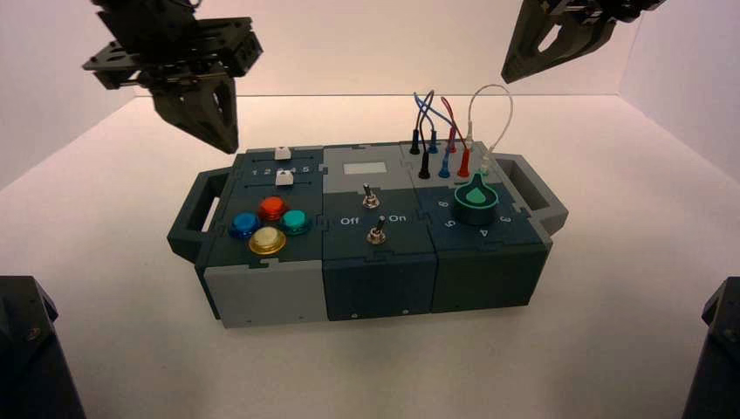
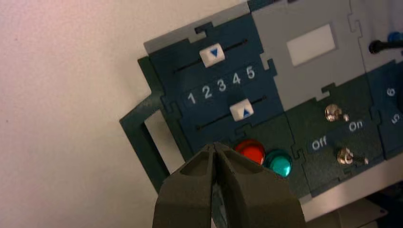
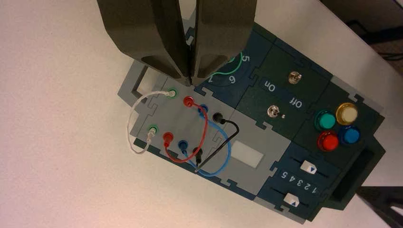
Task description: Move the bottom slider to position 5.
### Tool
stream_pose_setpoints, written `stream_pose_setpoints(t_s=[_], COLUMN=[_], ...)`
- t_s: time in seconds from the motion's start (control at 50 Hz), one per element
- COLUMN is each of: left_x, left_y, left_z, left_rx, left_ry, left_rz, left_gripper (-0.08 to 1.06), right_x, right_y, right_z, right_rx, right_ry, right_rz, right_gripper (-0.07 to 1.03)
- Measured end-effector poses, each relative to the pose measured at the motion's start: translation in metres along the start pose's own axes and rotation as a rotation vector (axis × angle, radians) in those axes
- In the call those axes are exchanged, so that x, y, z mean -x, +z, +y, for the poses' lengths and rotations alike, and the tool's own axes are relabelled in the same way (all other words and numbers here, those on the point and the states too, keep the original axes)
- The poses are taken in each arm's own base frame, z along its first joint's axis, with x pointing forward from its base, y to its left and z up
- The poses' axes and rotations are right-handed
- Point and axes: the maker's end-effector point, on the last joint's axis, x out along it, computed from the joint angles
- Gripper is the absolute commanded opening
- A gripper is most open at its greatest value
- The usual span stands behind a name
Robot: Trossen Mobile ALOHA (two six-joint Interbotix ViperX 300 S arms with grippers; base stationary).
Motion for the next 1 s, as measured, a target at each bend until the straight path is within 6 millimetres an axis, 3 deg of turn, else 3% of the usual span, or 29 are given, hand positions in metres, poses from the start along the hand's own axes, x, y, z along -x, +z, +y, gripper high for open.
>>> stream_pose_setpoints(t_s=[0.48, 1.0], left_x=[-0.027, -0.050], left_y=[0.010, 0.005], left_z=[-0.006, -0.018], left_rx=[0.004, -0.027], left_ry=[0.014, 0.018], left_rz=[0.079, 0.141], left_gripper=[-0.03, -0.03], right_x=[0.001, 0.003], right_y=[0.000, 0.002], right_z=[0.000, 0.000], right_rx=[0.000, -0.001], right_ry=[0.000, 0.001], right_rz=[-0.003, -0.012], right_gripper=[-0.02, -0.02])
